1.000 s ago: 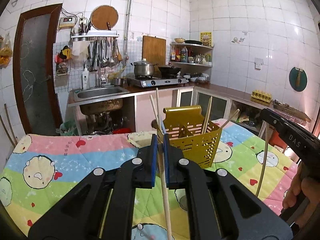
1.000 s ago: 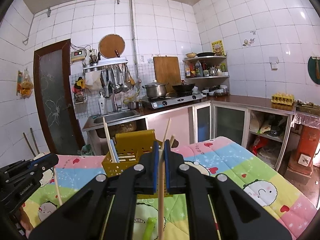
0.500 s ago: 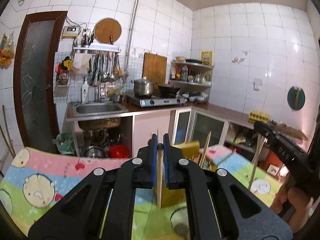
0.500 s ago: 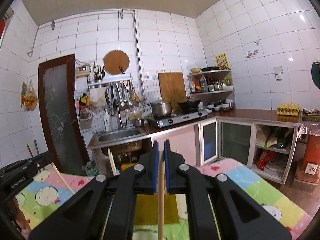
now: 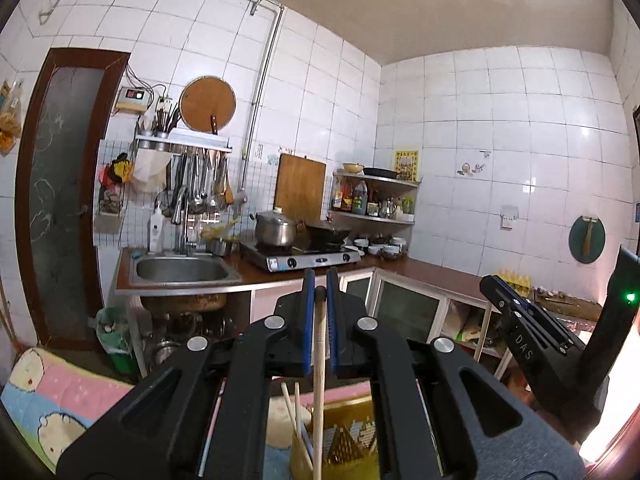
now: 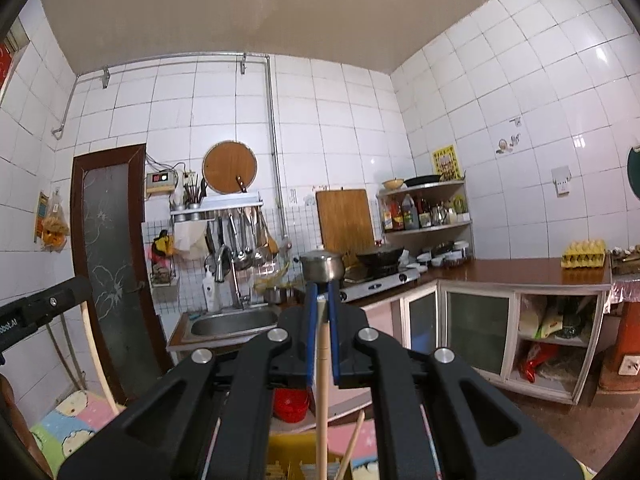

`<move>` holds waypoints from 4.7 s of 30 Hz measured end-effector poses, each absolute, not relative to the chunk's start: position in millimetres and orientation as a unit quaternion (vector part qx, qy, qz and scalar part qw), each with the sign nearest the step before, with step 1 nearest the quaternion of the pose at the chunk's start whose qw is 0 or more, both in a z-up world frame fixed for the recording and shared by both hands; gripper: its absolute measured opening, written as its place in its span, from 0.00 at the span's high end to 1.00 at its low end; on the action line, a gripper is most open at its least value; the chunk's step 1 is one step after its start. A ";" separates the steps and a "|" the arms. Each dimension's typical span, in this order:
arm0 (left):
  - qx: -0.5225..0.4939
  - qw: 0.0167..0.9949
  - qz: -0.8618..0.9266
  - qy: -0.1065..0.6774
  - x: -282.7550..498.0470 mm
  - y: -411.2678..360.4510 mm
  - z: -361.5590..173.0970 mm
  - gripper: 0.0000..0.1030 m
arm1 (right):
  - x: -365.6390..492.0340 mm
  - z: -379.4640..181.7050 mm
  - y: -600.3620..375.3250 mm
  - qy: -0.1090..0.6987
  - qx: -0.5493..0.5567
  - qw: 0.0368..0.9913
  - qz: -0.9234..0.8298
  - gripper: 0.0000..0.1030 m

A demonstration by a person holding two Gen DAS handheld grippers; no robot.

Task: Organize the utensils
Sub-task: 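Lower the chopsticks with both tools down into the caddy, then open both tools to release the chopsticks into the caddy, then lower the left tool onto the grey spoon while the right tool approaches the green-handled fork, then close the left tool on the grey spoon while the right tool grasps the green fork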

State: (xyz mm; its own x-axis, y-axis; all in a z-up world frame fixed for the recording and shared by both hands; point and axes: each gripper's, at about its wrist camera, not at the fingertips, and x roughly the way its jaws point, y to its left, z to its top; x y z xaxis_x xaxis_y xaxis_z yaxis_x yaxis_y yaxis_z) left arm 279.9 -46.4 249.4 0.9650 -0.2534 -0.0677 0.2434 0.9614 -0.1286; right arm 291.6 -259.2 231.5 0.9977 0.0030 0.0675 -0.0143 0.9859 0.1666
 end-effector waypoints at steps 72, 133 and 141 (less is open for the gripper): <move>0.045 0.935 0.003 0.352 265.9 -12.9 -4.8 0.05 | 267.7 -23.8 -233.4 0.397 0.055 0.916 -0.026 0.41; 0.021 0.902 -0.089 0.422 268.6 -121.2 -16.0 0.67 | 270.0 -20.5 -289.9 0.392 0.079 0.916 -0.025 0.82; 0.008 0.930 -0.078 0.358 259.7 -97.5 18.9 0.67 | 257.6 19.7 -276.6 0.314 0.065 0.947 -0.019 0.82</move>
State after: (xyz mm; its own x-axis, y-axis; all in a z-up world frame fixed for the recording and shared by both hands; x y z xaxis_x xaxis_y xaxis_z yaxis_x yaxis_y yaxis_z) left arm 259.7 -97.5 18.9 0.7311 -0.1387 -0.6680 0.1502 0.9878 -0.0407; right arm 257.6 -276.6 19.7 0.8027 0.0042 -0.5964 0.0779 0.9907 0.1118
